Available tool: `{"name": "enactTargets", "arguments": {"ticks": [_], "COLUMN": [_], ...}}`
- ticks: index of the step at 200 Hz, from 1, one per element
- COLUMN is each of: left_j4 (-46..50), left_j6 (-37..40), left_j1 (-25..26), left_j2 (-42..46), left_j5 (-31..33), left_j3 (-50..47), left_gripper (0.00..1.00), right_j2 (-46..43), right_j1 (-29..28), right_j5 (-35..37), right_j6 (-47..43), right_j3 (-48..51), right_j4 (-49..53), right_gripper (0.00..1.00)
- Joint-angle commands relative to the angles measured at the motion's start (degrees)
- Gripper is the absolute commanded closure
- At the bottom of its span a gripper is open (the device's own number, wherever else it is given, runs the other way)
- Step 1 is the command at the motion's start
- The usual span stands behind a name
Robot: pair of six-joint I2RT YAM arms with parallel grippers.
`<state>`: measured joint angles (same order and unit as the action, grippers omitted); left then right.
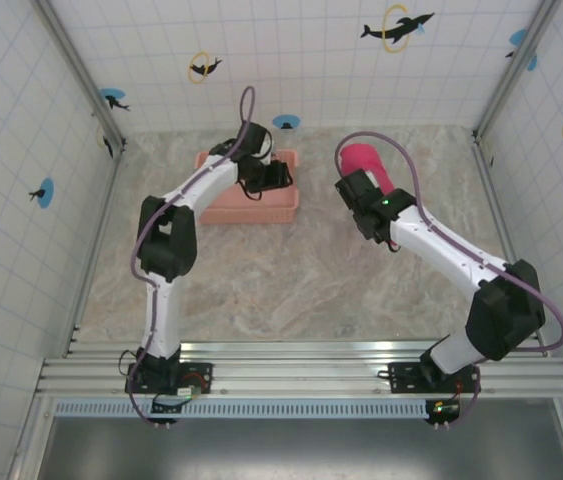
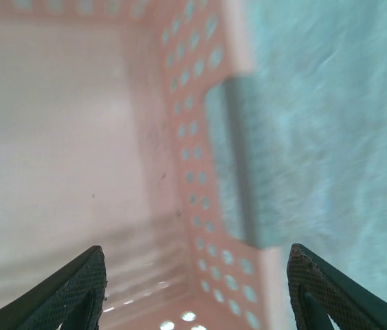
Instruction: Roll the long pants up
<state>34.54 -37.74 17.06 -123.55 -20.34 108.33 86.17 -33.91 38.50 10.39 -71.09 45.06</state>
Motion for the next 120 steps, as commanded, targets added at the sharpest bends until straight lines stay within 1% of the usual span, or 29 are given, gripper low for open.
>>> {"name": "enactTargets", "arguments": {"ticks": [1, 26, 37, 49, 62, 89, 120], "left_j4": [-3.0, -0.3, 3.1, 5.7, 7.0, 5.2, 5.3], "left_j6": [-1.4, -2.0, -1.7, -1.0, -0.6, 0.6, 2.0], "left_j1": [-4.2, -9.3, -11.5, -13.6, -15.2, -17.0, -17.3], "left_j2": [8.1, 13.2, 14.5, 15.4, 16.7, 21.5, 26.6], "left_j5": [-0.5, 0.5, 2.1, 1.9, 2.3, 1.9, 1.4], "left_j3": [3.7, 4.5, 4.4, 3.0, -0.7, -11.0, -20.3], "left_gripper": [0.29, 0.29, 0.28, 0.29, 0.29, 0.29, 0.29], "right_j2": [-3.0, -0.1, 3.0, 7.0, 11.5, 20.6, 29.5], "right_j1": [-1.3, -4.1, -6.1, -8.0, -9.7, -11.6, -13.0], "right_j5": [8.0, 7.6, 8.2, 8.9, 9.5, 11.3, 11.9], "right_j6": [-2.6, -10.3, -13.5, -16.6, -19.2, -21.9, -25.8], "right_j3": [-1.0, -2.9, -5.3, -8.7, -12.3, -22.1, -32.9], "right_j4": [-8.5, -15.8, -17.8, -19.4, -21.3, -22.9, -24.1], "right_gripper": [1.00, 1.00, 1.00, 1.00, 1.00, 1.00, 1.00]}}
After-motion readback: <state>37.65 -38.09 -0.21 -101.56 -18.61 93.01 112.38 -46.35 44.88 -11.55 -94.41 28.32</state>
